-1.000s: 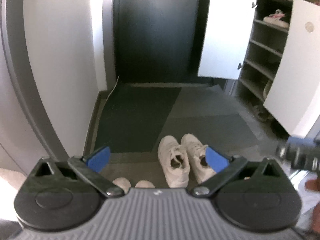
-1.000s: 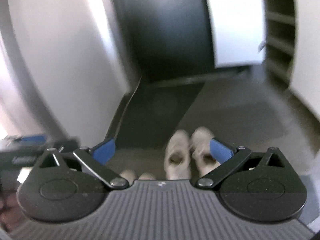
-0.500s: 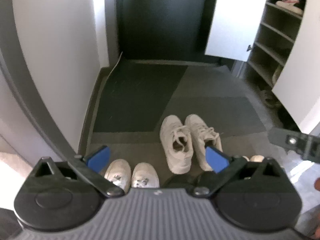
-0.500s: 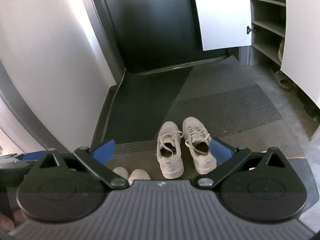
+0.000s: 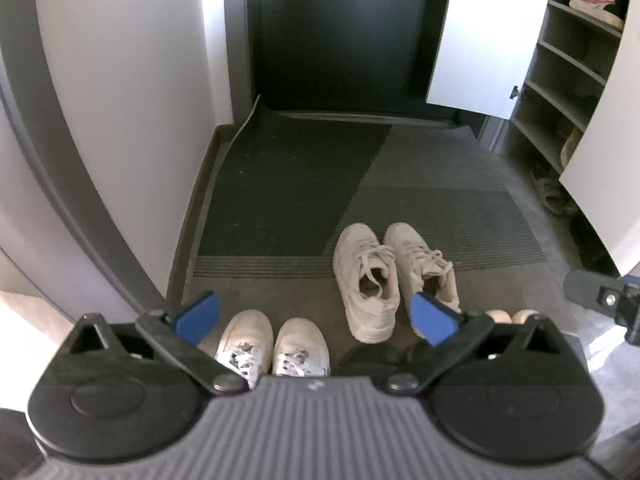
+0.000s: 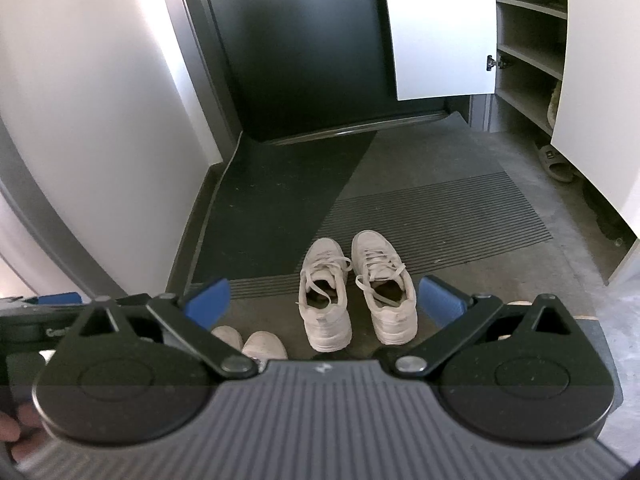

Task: Organize scattered shoes
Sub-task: 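Lift both tools away from the paired sneakers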

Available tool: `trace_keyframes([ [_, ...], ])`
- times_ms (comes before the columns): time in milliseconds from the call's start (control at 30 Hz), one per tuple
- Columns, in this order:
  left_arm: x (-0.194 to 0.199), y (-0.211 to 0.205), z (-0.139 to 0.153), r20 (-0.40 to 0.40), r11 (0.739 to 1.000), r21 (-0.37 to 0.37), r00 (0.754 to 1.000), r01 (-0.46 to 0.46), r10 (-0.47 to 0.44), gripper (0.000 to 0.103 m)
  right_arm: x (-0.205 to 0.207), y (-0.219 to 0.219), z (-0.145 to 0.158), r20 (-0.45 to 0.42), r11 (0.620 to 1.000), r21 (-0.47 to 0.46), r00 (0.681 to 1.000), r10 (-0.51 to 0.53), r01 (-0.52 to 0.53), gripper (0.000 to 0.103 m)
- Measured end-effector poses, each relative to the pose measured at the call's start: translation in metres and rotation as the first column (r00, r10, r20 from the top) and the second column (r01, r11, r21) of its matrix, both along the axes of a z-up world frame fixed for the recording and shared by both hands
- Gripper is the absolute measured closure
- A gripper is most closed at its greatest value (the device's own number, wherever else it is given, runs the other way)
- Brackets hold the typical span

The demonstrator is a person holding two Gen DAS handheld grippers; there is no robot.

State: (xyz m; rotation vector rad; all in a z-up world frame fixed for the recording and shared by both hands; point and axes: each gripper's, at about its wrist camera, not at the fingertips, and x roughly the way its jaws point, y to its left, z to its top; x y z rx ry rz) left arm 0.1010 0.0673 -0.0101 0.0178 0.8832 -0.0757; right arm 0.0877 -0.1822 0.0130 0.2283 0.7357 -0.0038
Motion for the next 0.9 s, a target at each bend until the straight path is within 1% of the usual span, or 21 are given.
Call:
trace_keyframes([
  [433, 0.001, 0.000, 0.001, -0.011, 1.000, -0.013, 1.000, -0.001, 0.001, 0.000, 0.003, 0.004, -0.002, -0.009, 1.000, -0.018, 1.000, -0.001, 0.000, 0.000],
  [533, 0.002, 0.002, 0.004, -0.005, 1.000, -0.023, 1.000, -0.007, 0.006, 0.000, 0.004, 0.003, -0.001, -0.006, 1.000, -0.009, 1.000, -0.011, 0.011, 0.000],
  [633, 0.001, 0.000, 0.007, 0.003, 1.000, -0.029, 1.000, -0.010, 0.010, 0.000, 0.004, 0.001, 0.002, 0.012, 0.998, 0.024, 0.999, -0.051, 0.050, 0.000],
  [733, 0.001, -0.005, 0.011, 0.012, 0.999, -0.034, 1.000, -0.018, 0.018, 0.000, 0.005, 0.001, 0.008, 0.048, 0.993, 0.048, 0.992, -0.114, 0.112, 0.000],
  [800, 0.006, -0.010, 0.012, 0.017, 0.999, -0.025, 1.000, -0.022, 0.022, 0.000, 0.008, 0.002, 0.014, 0.076, 0.982, 0.091, 0.982, -0.172, 0.165, 0.000],
  [833, 0.009, -0.012, 0.012, 0.020, 0.999, -0.021, 0.999, -0.027, 0.027, 0.000, 0.011, 0.002, 0.014, 0.081, 0.975, 0.115, 0.976, -0.201, 0.191, 0.000],
  [900, 0.023, -0.009, 0.014, 0.030, 0.997, -0.012, 0.997, -0.076, 0.076, 0.000, 0.022, 0.005, 0.009, 0.060, 0.962, 0.137, 0.968, -0.244, 0.234, 0.000],
])
